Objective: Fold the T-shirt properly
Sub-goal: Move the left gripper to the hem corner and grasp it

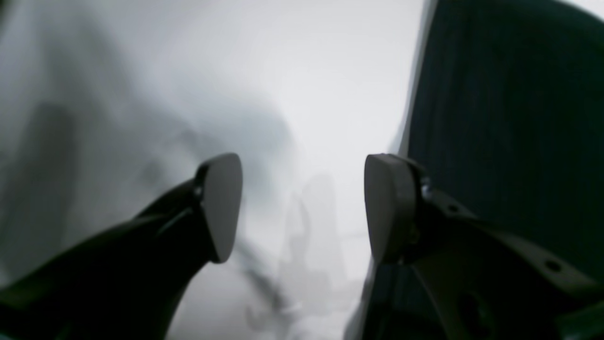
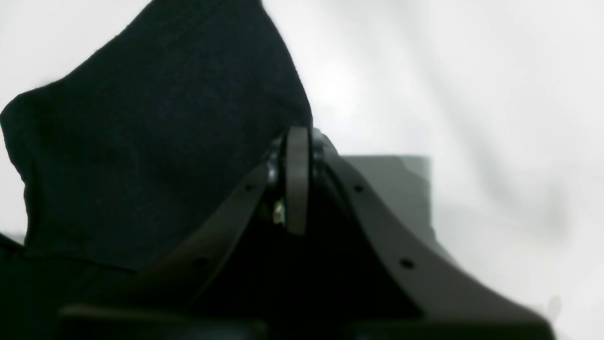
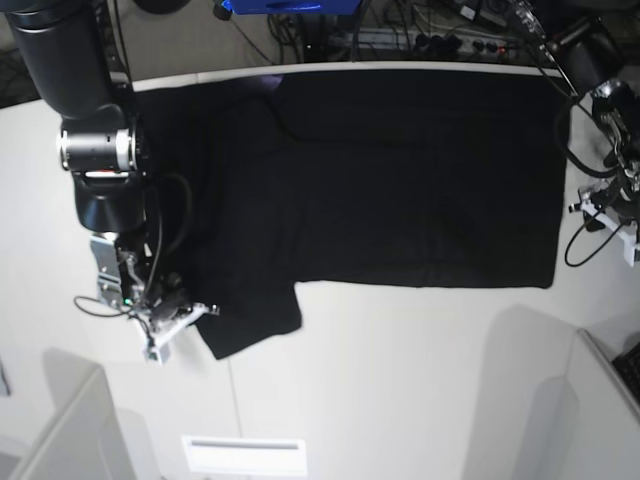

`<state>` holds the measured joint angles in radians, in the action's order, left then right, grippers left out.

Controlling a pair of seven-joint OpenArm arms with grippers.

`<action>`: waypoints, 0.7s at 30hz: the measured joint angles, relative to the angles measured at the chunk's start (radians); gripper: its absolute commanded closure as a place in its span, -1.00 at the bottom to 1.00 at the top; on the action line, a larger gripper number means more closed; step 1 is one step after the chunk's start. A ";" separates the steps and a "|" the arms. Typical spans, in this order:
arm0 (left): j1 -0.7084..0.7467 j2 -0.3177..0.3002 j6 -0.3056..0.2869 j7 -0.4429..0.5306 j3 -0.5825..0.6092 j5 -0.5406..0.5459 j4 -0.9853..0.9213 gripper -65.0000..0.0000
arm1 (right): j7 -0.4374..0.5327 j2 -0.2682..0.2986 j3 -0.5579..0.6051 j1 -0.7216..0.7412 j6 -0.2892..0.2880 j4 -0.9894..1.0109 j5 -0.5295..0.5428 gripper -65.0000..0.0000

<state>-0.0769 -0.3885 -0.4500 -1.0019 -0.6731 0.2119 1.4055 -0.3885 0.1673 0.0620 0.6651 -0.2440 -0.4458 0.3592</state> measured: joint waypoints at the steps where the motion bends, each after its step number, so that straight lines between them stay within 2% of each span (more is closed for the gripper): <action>1: -0.037 -0.007 0.003 0.004 0.016 0.003 -0.037 -0.22 | -0.004 0.000 0.000 0.000 0.000 0.000 0.000 1.00; 10: -0.263 -0.033 0.004 0.010 0.040 -0.002 -0.344 -0.23 | -0.027 0.000 0.000 0.002 0.000 -0.005 0.000 1.00; 12: -0.306 -0.042 0.004 0.012 0.084 0.002 -0.385 -0.23 | -0.029 0.000 0.000 0.002 0.000 -0.006 0.001 1.00; 14: -0.331 -0.062 0.004 0.061 0.163 0.002 -0.412 -0.22 | -0.029 0.000 0.000 0.002 0.000 -0.006 0.000 1.00; 17: -0.354 -0.070 0.004 0.133 0.218 0.009 -0.476 -0.21 | -0.029 0.000 0.000 0.002 0.000 -0.006 0.000 1.00; 21: -0.396 -0.076 0.004 0.138 0.227 -0.002 -0.611 -0.22 | -0.029 0.000 0.000 0.002 0.000 -0.006 0.002 1.00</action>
<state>-0.4725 -0.4641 -0.4458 -0.8642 -0.4465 0.2100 0.7944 -0.4175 0.1677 0.0620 0.6670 -0.2440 -0.4515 0.3607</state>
